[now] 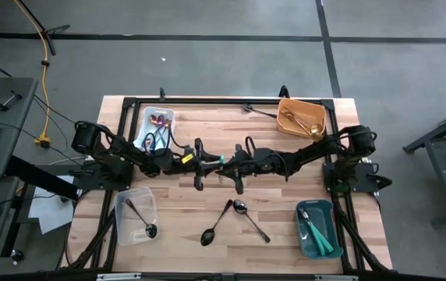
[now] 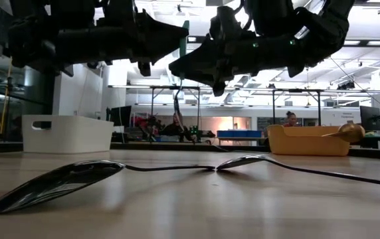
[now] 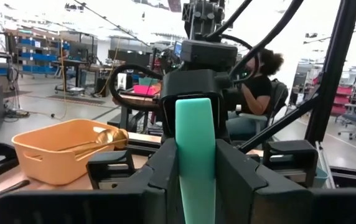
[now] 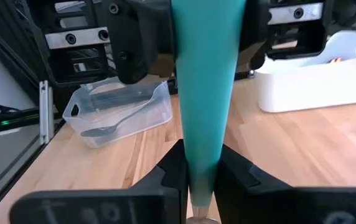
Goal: Sort silverware by color (type)
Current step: Put the green spoon into the blue bin
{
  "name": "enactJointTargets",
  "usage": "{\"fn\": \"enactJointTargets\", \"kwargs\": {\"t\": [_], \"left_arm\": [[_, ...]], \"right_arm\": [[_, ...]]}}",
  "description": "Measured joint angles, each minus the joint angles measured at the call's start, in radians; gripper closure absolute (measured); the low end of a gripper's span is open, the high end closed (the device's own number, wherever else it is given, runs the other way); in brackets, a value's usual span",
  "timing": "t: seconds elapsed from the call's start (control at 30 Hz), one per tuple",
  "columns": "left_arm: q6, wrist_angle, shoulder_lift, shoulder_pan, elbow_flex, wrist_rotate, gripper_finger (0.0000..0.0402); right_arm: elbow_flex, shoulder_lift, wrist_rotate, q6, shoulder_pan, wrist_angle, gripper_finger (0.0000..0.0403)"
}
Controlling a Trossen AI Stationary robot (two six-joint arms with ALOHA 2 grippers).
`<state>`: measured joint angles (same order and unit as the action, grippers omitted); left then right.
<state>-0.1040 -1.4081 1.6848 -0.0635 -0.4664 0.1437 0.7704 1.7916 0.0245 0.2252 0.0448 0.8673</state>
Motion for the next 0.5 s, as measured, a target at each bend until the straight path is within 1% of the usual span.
{"fn": "enactJointTargets", "kwargs": {"t": [0.07, 0.2, 0.27, 0.37, 0.5], "left_arm": [[0.009, 0.010, 0.000, 0.000, 0.000, 0.000, 0.0303], [0.013, 0.002, -0.001, 0.000, 0.000, -0.001, 0.0237], [0.013, 0.006, -0.001, 0.000, 0.000, -0.001, 0.0215], [0.025, 0.021, -0.011, 0.000, 0.002, -0.001, 0.0198], [0.038, 0.097, -0.059, 0.001, 0.011, -0.002, 0.0193]], "right_arm": [[0.000, 0.000, 0.015, 0.010, -0.006, -0.014, 0.0360], [-0.001, 0.000, 0.027, 0.013, -0.005, -0.043, 0.0360], [-0.001, 0.000, 0.031, 0.011, -0.005, -0.051, 0.0360], [-0.001, -0.006, 0.033, -0.004, -0.006, -0.081, 0.0360], [-0.001, -0.048, 0.032, -0.024, -0.006, -0.156, 0.0360]]}}
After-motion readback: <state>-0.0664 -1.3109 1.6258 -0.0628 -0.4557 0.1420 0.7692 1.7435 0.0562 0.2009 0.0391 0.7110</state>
